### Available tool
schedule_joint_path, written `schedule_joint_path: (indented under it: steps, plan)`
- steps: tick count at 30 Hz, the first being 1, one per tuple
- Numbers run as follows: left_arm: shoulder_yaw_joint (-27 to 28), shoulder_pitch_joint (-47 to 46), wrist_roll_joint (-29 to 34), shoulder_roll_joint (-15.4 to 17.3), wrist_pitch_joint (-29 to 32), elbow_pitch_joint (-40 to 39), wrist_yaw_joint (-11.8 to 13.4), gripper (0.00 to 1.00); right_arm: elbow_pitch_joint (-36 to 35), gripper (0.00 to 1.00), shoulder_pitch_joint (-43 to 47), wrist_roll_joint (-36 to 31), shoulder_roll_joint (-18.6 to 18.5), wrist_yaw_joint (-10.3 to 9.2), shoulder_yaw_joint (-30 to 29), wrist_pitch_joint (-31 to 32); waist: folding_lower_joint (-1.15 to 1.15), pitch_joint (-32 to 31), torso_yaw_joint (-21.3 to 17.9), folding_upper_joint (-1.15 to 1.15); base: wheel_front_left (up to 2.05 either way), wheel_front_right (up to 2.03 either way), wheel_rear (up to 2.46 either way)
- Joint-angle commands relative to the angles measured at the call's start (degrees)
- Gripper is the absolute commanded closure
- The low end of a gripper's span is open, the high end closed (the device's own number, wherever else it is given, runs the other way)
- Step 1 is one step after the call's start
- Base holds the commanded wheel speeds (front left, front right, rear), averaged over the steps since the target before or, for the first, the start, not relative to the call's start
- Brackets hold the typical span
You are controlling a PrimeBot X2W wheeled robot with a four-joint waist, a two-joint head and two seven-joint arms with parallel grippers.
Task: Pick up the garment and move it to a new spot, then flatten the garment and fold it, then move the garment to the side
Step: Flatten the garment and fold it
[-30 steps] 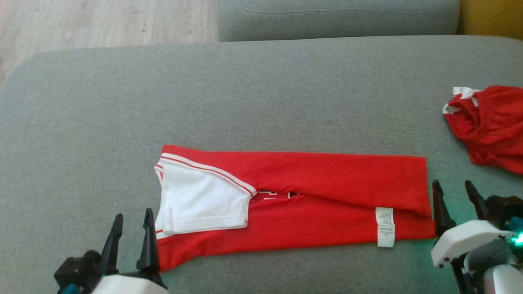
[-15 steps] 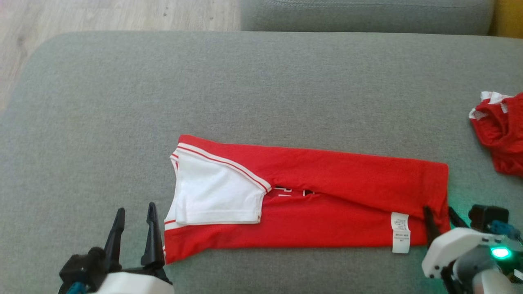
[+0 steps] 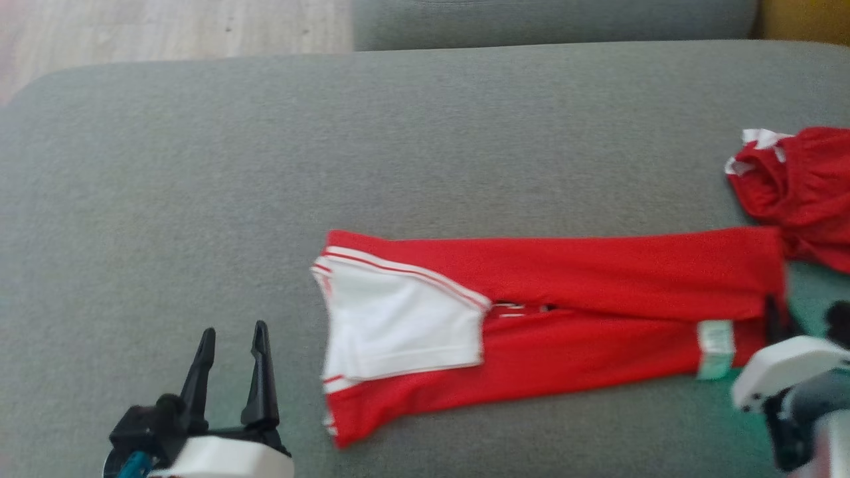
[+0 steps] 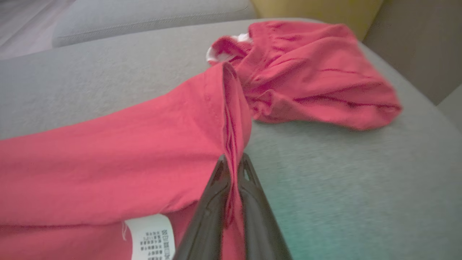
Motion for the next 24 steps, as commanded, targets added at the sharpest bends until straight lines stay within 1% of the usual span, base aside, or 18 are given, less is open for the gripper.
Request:
schedule_joint_path:
  steps: [1, 5, 7, 9, 12, 18, 20, 21, 24]
  plan:
    - [1.9, -3.0, 0.7, 0.3, -0.2, -1.7, 0.5, 0.0, -3.6, 1.0, -2.1, -1.3, -0.9, -0.04, -0.9, 0.2, 0.0, 0.0, -1.3, 0.0, 0.0, 0.0, 0.0]
    - [1.5, -3.5, 0.8, 0.1, -0.2, -1.2, 0.3, 0.0, -8.1, 1.0, -1.9, -2.7, -0.9, -0.04, -3.3, 1.7, 0.0, 0.0, -2.4, 0.0, 0.0, 0.0, 0.0]
    - [1.3, -3.7, 0.8, 0.0, -0.2, -0.9, 0.2, 0.0, -10.8, 1.0, -1.2, -1.8, -0.9, -0.04, -2.5, 2.6, 0.0, -0.2, -2.6, 0.0, 0.0, 0.0, 0.0]
    - [1.0, -3.9, 0.8, -0.2, -0.1, -0.4, 0.1, 0.0, -12.9, 1.0, -0.4, -0.1, -0.9, -0.04, -0.3, 3.4, 0.0, -0.5, -2.5, 0.0, 0.0, 0.0, 0.0]
    - [0.5, -4.1, 0.7, -0.5, 0.1, 0.3, -0.2, 0.0, -16.2, 1.0, 0.9, 2.2, -0.9, -0.04, 5.8, 4.4, 0.0, -1.3, -1.7, 0.0, 0.0, 0.0, 0.0]
    - [-0.2, -4.2, 0.7, -0.6, 0.3, 1.4, -0.5, 0.0, -21.9, 1.0, 3.1, 9.1, -0.9, -0.04, 21.2, 6.4, 0.0, -3.2, 2.0, 0.0, 0.0, 0.0, 0.0]
    - [-0.4, -4.1, 0.7, -0.6, 0.3, 1.5, -0.6, 0.0, -22.5, 1.0, 3.1, 11.4, -0.9, -0.04, 25.2, 6.7, 0.0, -3.6, 3.5, 0.0, 0.0, 0.0, 0.0]
    - [-0.6, -4.1, 0.6, -0.5, 0.5, 1.5, -0.8, 0.0, -22.1, 1.0, 2.8, 12.6, -0.9, -0.04, 28.1, 6.6, 0.0, -4.1, 5.1, 0.0, 0.0, 0.0, 0.0]
    - [-0.8, -3.9, 0.6, -0.4, 0.6, 1.6, -0.9, 0.0, -20.5, 1.0, 1.7, 15.4, -0.9, -0.04, 31.5, 5.9, 0.0, -4.4, 7.5, 0.0, 0.0, 0.0, 0.0]
